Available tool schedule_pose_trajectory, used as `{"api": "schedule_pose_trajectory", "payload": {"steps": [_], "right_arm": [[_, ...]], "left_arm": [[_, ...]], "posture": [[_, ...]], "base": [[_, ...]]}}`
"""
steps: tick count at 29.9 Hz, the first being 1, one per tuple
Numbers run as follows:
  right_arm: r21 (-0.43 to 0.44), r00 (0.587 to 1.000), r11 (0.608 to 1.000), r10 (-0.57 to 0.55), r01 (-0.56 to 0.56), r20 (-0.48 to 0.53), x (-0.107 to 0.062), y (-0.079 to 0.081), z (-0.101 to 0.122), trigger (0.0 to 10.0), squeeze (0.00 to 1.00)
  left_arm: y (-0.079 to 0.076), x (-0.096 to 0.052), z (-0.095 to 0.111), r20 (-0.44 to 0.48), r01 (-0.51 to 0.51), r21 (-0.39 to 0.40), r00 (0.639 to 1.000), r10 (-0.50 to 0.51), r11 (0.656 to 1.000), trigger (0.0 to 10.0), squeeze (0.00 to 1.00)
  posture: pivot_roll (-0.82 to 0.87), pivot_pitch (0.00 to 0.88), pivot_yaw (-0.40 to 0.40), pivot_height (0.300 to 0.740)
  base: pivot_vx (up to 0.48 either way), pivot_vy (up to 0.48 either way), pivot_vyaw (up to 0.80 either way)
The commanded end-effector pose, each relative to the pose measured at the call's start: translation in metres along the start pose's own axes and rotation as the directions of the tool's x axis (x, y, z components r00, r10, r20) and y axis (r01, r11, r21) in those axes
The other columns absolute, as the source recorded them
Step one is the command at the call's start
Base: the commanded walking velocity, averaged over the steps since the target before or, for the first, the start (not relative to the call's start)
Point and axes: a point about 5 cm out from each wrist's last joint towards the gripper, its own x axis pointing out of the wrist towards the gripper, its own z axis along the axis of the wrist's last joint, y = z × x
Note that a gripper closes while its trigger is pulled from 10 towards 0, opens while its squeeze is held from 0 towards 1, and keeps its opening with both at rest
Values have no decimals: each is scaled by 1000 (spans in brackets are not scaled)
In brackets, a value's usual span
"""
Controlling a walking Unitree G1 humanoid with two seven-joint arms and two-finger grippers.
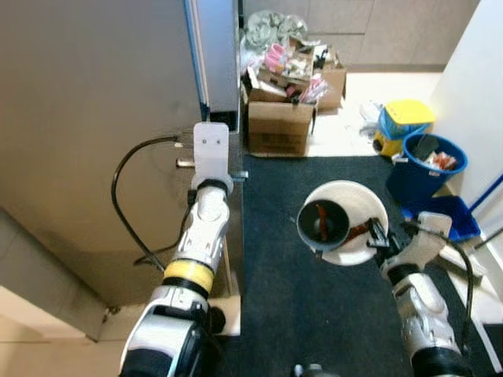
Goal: Restocking fridge
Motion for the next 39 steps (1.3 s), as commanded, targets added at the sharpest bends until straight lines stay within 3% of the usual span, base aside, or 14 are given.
{"api": "schedule_pose_trajectory", "payload": {"steps": [1,9,19,27,28,29,30,39], "right_arm": [[-5,1000,1000,-3,3,24,0,-1,6,10000,0],[-5,1000,1000,-7,7,25,-1,-3,6,10000,0],[-6,1000,1000,-4,4,20,-1,-3,6,10000,0],[-9,1000,1000,-5,5,18,-2,-3,6,10000,0],[-9,1000,1000,-5,5,19,-2,-3,6,10000,0],[-9,1000,1000,-5,5,19,-2,-3,6,10000,0],[-9,1000,1000,-5,5,18,-2,-3,6,10000,0],[-7,1000,1000,-2,2,17,-1,-3,6,10000,0]], "left_arm": [[16,10,10,37,-65,11,997,65,998,10000,0],[26,15,9,37,-103,19,994,102,995,10000,0],[17,17,5,14,-87,10,996,87,996,10000,0],[15,21,-2,-56,-114,17,992,115,993,10000,0],[15,21,-1,-57,-109,13,992,109,994,10000,216],[14,21,-1,-53,-98,10,994,98,995,10000,361],[12,22,0,-47,-83,5,995,83,997,10000,1000],[0,21,2,-31,-4,1,1000,4,1000,10000,1000]], "posture": [[-89,54,-19,740],[-88,53,-18,740],[-92,58,-25,740],[-95,61,-29,740],[-95,61,-29,740],[-95,61,-29,740],[-94,62,-31,740],[-94,60,-32,740]], "base": [[0,0,0],[0,0,0],[0,0,0],[0,0,0],[0,0,0],[0,0,0],[0,0,0],[0,0,0]]}}
